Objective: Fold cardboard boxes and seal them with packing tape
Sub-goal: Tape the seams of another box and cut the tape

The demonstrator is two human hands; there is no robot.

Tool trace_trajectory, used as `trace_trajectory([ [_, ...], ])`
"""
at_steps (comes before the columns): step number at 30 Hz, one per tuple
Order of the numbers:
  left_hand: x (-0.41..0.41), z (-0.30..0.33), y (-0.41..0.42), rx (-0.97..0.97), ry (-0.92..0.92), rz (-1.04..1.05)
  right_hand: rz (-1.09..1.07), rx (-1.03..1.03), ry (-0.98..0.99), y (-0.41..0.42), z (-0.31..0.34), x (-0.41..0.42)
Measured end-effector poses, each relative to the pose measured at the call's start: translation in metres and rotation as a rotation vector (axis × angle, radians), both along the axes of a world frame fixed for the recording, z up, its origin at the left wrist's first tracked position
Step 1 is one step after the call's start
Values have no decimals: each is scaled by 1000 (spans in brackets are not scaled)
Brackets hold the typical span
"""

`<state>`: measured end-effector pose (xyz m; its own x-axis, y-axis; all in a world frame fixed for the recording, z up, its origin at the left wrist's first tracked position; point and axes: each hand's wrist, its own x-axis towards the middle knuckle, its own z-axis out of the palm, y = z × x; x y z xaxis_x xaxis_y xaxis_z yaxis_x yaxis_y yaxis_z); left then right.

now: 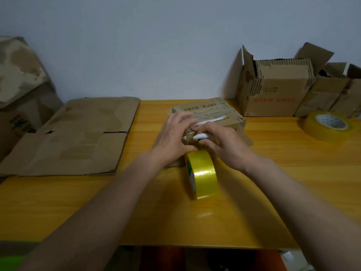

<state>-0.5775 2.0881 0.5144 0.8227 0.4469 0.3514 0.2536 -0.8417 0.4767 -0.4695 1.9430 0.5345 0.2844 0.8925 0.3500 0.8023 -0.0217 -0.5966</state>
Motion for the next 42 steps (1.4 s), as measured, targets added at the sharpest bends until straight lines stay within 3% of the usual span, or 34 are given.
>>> trace_trajectory([
  [2,-7,-5,-15,-227,-141,241,-13,-4,3,4,-4,3],
  [4,-13,-12,-31,-645,-208,408,-16,27,12,5,-5,4],
  [6,-12,-22,-41,-1082,-245,402,-22,47,1,6,-7,3],
  [8,-8,-32,-45,-1249,-293,379,-28,34,-24,8,-8,2],
  [11,-5,-33,-48,-1240,-354,374,-35,40,-56,7,-7,1],
  [15,-3,-31,-49,-1231,-400,380,-80,146,-285,2,-9,0],
  [21,-2,-31,-53,-1206,-434,378,-21,83,-470,5,-12,-7],
  [28,-3,-25,-55,-1133,-415,388,-158,50,-635,-3,-12,-2],
  [35,-3,-21,-57,-1099,-401,388,-162,124,-454,-11,-17,13],
  [42,-4,-21,-57,-1076,-398,408,-128,156,-419,-3,-18,6],
])
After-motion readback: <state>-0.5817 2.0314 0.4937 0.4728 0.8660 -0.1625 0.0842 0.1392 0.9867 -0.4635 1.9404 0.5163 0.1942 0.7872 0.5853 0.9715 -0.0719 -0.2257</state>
